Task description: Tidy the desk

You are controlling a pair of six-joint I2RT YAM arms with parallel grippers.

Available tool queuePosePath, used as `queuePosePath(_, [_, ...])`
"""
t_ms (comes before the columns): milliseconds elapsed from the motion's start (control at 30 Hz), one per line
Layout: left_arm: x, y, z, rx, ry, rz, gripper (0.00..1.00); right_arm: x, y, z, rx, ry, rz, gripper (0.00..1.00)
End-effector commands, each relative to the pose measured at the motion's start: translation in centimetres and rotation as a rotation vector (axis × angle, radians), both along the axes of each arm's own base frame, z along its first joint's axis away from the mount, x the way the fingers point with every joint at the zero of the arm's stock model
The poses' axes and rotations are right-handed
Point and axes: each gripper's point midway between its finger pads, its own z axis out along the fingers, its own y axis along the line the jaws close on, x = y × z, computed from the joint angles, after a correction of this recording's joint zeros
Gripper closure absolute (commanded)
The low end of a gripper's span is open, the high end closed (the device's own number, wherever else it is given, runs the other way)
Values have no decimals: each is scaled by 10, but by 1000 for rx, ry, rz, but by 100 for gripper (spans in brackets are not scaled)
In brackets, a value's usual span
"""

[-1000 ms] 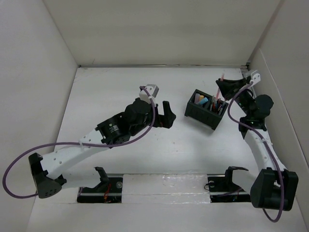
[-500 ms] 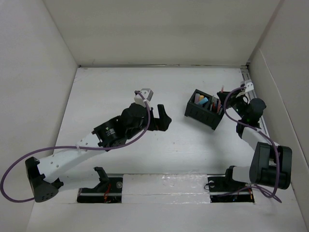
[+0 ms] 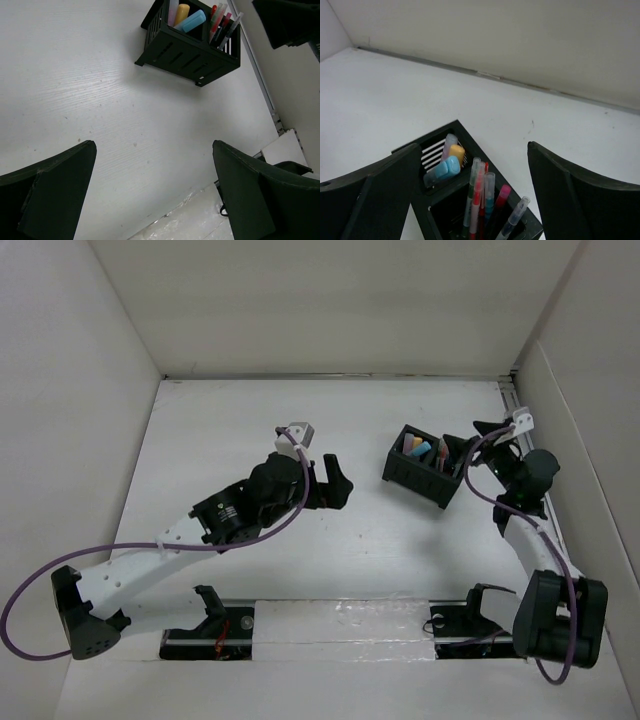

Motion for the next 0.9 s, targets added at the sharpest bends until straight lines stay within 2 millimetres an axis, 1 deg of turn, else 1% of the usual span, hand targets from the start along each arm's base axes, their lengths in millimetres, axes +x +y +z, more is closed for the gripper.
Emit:
queuePosePath(0, [8,3,28,-49,-52,36,1,-6,-6,52,-54,-115,-39,7])
queuePosePath(67, [10,5,33,-47,-66,48,2,-11,1,64,-3,-120,-2,7])
queuePosePath(100, [11,6,41,-53,-77,55,2,-13,7,68,18,-122,20,6])
queuePosePath(133, [12,7,45,-53,-84,60,2,-14,9,73,36,-119,32,7])
queuePosePath(167, [14,10,45,-38,-85,76,2,-17,20,76,53,-107,75,8])
queuePosePath(200, [16,11,56,-49,-96,90,2,-19,27,92,45,-132,100,10])
queuePosePath(233, [17,13,60,-47,-99,100,2,-24,42,103,36,-146,146,11])
queuePosePath(267, [20,18,62,-30,-100,128,2,-26,49,99,14,-109,177,14])
queuePosePath(300, [23,22,75,-38,-114,157,1,-34,65,119,-33,-135,233,24])
queuePosePath(333, [25,25,82,-40,-122,173,1,-40,72,138,-40,-180,254,25])
queuePosePath(367, [26,27,89,-48,-128,188,1,-46,81,144,-75,-188,288,39])
queuePosePath(400, [27,29,104,-71,-145,203,1,-53,88,156,-94,-217,315,53])
queuePosePath(433, [29,34,112,-74,-156,225,1,-64,95,183,-116,-279,337,70])
queuePosePath(467, [29,37,121,-86,-169,235,1,-78,107,196,-138,-312,381,88])
queuePosePath(500, [28,42,139,-115,-191,246,1,-90,113,209,-140,-340,406,91])
queuePosePath(533, [29,46,147,-120,-204,263,1,-104,117,237,-176,-427,412,93])
queuePosePath(567, [29,49,155,-133,-217,270,1,-122,125,252,-192,-479,447,93])
queuePosePath(600, [26,57,172,-163,-243,279,1,-136,128,265,-204,-523,463,93])
queuePosePath(633, [25,63,183,-181,-260,296,1,-149,130,279,-215,-570,474,92])
queuePosePath(667, [23,69,193,-200,-276,304,1,-167,129,300,-241,-638,471,88])
queuePosePath(700, [18,80,213,-244,-304,320,1,-184,126,314,-259,-688,460,86])
queuePosePath(733, [17,91,222,-260,-325,348,1,-195,124,324,-274,-721,448,83])
queuePosePath(767, [14,99,232,-282,-344,359,1,-207,118,338,-297,-753,409,79])
queuePosePath(800, [6,116,248,-328,-372,378,1,-220,113,347,-304,-778,381,75])
queuePosePath(833, [3,127,259,-354,-402,401,1,-224,107,353,-314,-791,337,71])
queuePosePath(867, [-1,135,266,-377,-421,409,1,-222,98,354,-318,-766,271,65])
